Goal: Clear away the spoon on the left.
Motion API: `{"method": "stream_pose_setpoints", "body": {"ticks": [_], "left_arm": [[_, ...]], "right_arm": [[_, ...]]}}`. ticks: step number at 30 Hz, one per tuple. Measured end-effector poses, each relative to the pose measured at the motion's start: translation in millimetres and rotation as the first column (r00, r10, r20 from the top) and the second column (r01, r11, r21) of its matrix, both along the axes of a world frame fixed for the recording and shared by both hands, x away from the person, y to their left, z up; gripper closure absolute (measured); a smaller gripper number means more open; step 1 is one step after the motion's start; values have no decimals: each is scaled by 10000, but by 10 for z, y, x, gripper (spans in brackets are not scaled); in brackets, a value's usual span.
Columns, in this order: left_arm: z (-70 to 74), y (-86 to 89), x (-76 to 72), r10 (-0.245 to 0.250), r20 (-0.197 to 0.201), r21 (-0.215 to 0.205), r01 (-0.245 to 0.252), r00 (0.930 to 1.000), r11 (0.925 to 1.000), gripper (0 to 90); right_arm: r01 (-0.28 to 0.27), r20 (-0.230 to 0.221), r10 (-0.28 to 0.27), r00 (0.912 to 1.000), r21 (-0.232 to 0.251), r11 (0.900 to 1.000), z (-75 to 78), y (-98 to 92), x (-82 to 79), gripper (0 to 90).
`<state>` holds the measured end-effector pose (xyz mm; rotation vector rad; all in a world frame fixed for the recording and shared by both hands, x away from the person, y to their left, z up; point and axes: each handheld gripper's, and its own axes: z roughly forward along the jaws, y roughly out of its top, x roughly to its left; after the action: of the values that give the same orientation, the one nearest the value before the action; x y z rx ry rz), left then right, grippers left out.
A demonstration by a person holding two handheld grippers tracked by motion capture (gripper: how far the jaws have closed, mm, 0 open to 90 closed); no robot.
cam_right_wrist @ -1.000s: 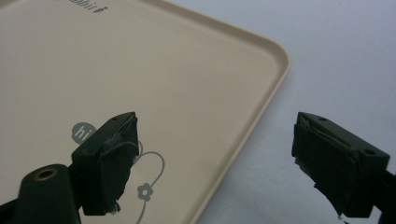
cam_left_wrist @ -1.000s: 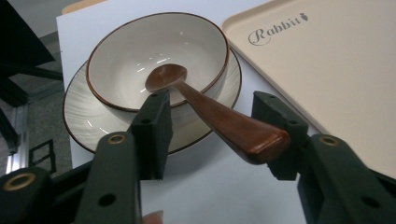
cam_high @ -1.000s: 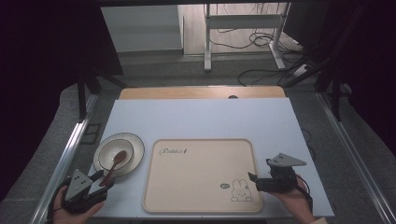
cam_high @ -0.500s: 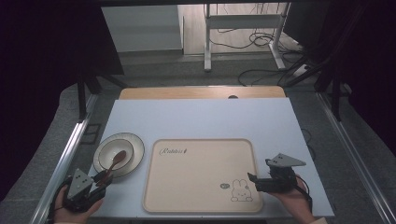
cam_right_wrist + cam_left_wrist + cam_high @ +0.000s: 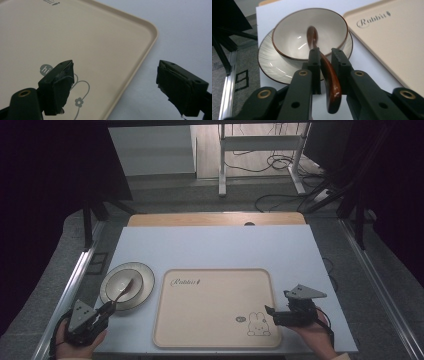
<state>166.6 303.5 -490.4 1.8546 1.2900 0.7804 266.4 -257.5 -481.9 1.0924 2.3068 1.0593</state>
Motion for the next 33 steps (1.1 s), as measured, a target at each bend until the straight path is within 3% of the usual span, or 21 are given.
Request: {"method": "stream_pose_setpoints", "body": {"ticks": [11, 18, 33], "left_arm": [[10, 10, -15, 135, 91, -121, -134, 9999, 9998, 839], [35, -1, -32, 160, 306, -83, -157, 9994, 9998, 842], [130, 41, -72, 342, 751, -457, -308, 9966, 9985, 843]], "right_arm": [[6, -7, -6, 10000, -40, 10000, 0, -5, 1, 152], [-2, -1, 2, 10000, -75, 10000, -2, -10, -2, 152], [-19, 23, 19, 10000, -72, 10000, -2, -3, -4, 151]]}}
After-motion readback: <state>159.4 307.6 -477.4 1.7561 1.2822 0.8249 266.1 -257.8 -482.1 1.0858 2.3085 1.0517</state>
